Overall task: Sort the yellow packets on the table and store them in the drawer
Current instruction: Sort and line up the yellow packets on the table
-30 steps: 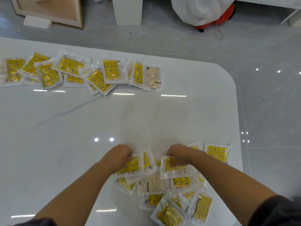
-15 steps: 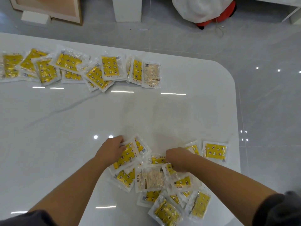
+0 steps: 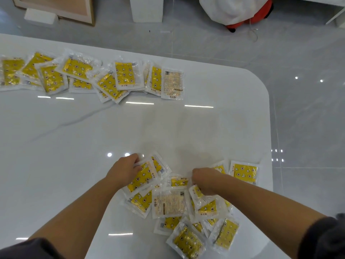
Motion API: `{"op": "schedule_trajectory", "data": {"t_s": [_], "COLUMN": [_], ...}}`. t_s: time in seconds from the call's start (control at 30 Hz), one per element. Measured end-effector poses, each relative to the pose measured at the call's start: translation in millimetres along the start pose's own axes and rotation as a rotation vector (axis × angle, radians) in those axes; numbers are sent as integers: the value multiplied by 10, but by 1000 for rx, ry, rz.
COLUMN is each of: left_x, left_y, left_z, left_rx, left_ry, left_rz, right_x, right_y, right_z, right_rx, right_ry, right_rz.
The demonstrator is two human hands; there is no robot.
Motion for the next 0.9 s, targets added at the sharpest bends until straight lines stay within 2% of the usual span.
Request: {"op": "schedule_trajectory", "data": {"t_s": [0.13,0.27,0.43,0.53,0.9], "left_x": [0,12,5,6,22], "left_y": [16,32,51,56,50], "left_z": [-21,-62,-92,-109,-116], "left_rx": [-10,2,2,2,-18], "left_ry": [13,10,-1,1,20], "left_rz": [3,10,14,14,14], "right_x": [146,148,160,165,-17], "right_y": [77,116,189,206,94], "right_z": [-1,49,97,91,17], "right_rx": [25,13,-165,-230,-82], "right_ry": [92,137,217,226,-13], "right_rz": [43,-83,-255,-265,-220]}}
Point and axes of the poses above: each hand's wrist, its own y-axis away from the middle knuckle, its own x-axis out of the palm, z = x × y, the point moved 7 cm from there along -y, towards the middle knuckle, and after that the axes turned 3 degrees about -x, right-handed, at the moved point
